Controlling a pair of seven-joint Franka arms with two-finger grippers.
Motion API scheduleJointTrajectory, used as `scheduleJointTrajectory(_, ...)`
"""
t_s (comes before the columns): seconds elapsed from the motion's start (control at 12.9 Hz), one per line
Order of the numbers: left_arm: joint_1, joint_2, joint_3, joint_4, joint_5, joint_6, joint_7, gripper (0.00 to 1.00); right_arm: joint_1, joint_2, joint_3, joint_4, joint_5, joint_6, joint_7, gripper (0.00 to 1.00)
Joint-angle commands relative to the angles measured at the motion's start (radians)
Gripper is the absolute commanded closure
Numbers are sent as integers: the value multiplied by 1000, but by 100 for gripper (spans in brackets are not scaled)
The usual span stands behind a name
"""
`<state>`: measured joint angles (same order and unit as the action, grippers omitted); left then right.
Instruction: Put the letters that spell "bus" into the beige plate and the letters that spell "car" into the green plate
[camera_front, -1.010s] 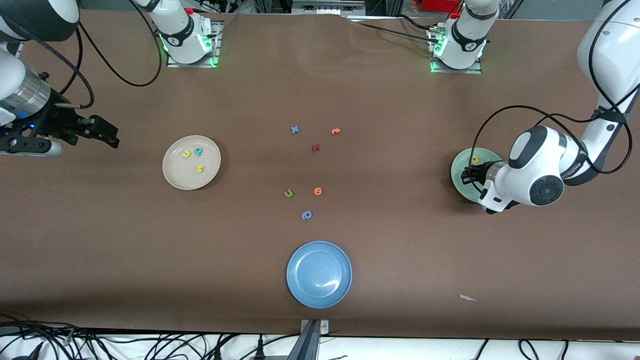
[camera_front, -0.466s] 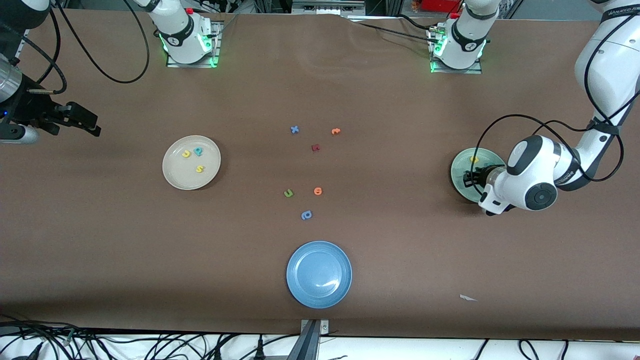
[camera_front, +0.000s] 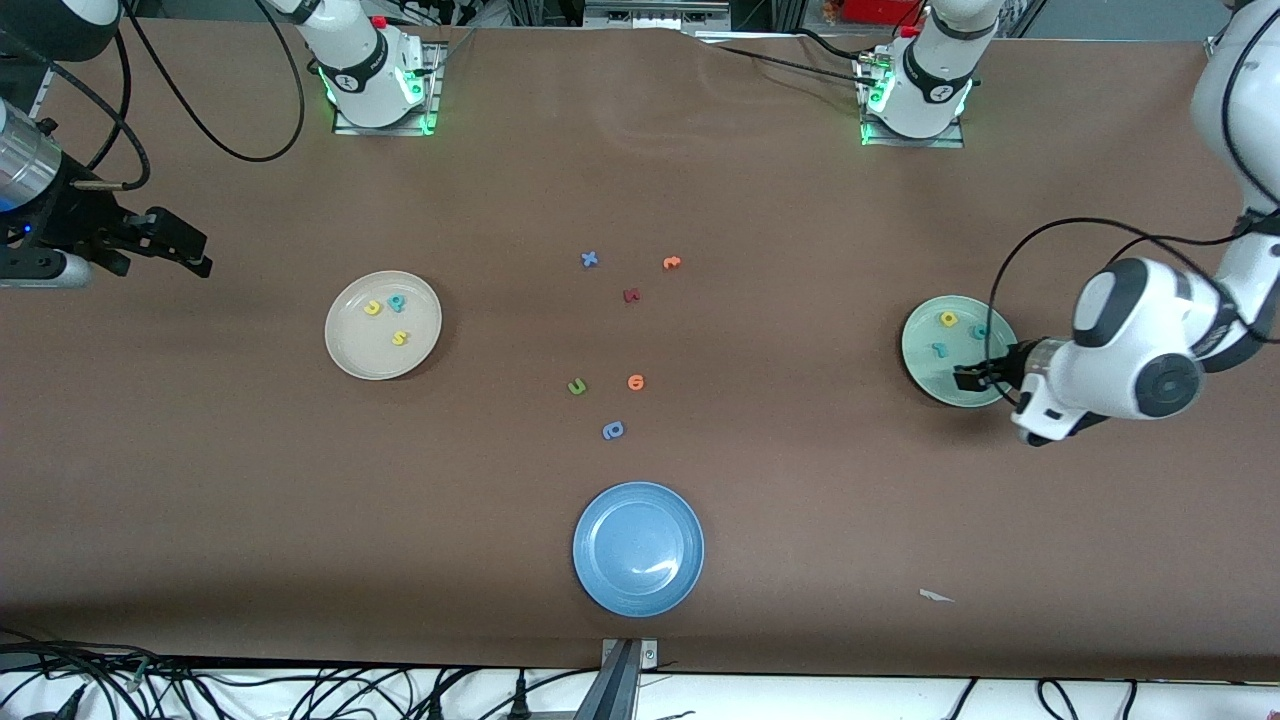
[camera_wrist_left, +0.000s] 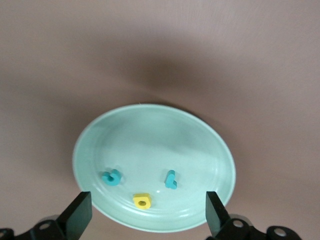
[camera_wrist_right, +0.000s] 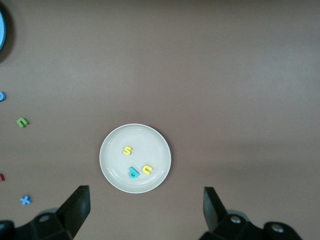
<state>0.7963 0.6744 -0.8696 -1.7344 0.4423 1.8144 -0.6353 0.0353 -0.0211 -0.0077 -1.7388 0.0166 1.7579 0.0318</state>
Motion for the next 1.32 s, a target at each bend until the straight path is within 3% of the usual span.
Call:
scheduleJointTrajectory(0.0, 55, -98, -38, 42, -63, -59, 81, 0, 3, -26, 2, -22, 3, 11, -9, 0)
scheduleJointTrajectory(0.31, 55, -98, -57, 105, -63, -129, 92, 0, 3, -26, 5, -22, 3, 11, -9, 0)
scheduleJointTrajectory(1.24, 57, -96, -54, 110, -56, -142, 97, 0, 5, -29, 5, -22, 3, -1, -9, 0)
